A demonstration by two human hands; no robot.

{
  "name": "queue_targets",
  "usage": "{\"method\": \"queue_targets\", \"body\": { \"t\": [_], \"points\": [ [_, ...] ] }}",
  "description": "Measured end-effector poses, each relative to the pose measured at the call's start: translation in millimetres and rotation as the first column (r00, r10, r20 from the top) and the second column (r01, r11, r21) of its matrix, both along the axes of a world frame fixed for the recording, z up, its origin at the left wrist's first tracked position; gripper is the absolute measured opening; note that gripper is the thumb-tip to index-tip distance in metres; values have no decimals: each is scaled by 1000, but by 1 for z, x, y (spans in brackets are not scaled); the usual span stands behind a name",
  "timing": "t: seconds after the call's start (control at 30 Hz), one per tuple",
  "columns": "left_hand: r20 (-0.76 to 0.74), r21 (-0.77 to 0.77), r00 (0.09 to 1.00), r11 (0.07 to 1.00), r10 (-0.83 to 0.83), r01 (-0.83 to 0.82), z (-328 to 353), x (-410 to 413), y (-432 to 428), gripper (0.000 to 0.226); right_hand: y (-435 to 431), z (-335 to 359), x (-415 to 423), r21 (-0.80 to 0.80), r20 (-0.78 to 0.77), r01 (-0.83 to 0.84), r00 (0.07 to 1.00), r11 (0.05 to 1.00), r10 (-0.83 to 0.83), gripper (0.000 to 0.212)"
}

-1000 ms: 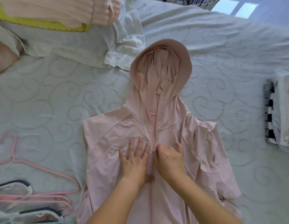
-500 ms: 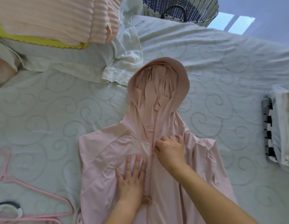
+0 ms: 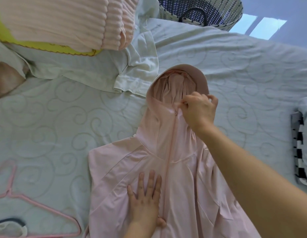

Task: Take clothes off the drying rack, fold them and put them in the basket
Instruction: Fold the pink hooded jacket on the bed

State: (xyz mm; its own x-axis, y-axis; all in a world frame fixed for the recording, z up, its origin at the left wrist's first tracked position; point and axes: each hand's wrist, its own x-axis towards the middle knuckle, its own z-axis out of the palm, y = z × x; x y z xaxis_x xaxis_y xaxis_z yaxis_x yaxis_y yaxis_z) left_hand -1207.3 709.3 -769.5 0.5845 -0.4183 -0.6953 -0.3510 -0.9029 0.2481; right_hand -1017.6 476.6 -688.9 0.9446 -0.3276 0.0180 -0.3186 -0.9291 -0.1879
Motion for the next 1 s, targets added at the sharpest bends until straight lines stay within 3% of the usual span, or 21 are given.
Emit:
{"method": "queue_targets", "body": {
  "t": [0.17, 0.27, 0.33, 0.37, 0.47, 0.6, 0.73, 0.83, 0.9, 1.0],
  "points": [
    [-6, 18, 1000, 1000, -3, 4, 0, 1, 2, 180, -7, 6, 17, -95, -67, -96, 994, 991, 90, 21],
    [4, 49, 1000, 998, -30, 30, 5, 2, 1, 176, -4, 4, 16, -46, -86, -72, 994, 996, 68, 22],
    [-36, 143, 999, 989, -37, 42, 14, 6, -5, 162, -6, 3, 9, 7, -96, -61, 993, 998, 61, 21],
    [24, 146, 999, 988, -49, 45, 14, 6, -7, 151, -7, 3, 4, 39, -107, -46, 993, 998, 50, 25],
    [3, 171, 997, 982, -78, 76, 17, 7, -10, 135, -18, 3, -28, 148, -135, 18, 991, 989, 2, 42],
    [40, 184, 995, 979, -96, 87, 28, 8, -7, 130, -43, -3, -114, 226, -110, 40, 994, 973, -16, 45],
    [92, 203, 986, 972, -136, 115, 37, 8, -8, 134, -80, -8, -233, 204, -145, 261, 961, 944, -234, 49],
    [142, 128, 978, 983, -152, 134, 46, 1, -16, 150, -95, -13, -328, 130, -240, 406, 898, 904, -369, 61],
    [231, 5, 959, 986, -162, 165, 44, -16, -24, 145, -94, -18, -379, 90, -294, 473, 853, 876, -430, 63],
    [243, -99, 949, 968, -202, 231, 53, -39, -54, 134, -78, -26, -430, 57, -354, 519, 809, 853, -469, 65]
  ]
}}
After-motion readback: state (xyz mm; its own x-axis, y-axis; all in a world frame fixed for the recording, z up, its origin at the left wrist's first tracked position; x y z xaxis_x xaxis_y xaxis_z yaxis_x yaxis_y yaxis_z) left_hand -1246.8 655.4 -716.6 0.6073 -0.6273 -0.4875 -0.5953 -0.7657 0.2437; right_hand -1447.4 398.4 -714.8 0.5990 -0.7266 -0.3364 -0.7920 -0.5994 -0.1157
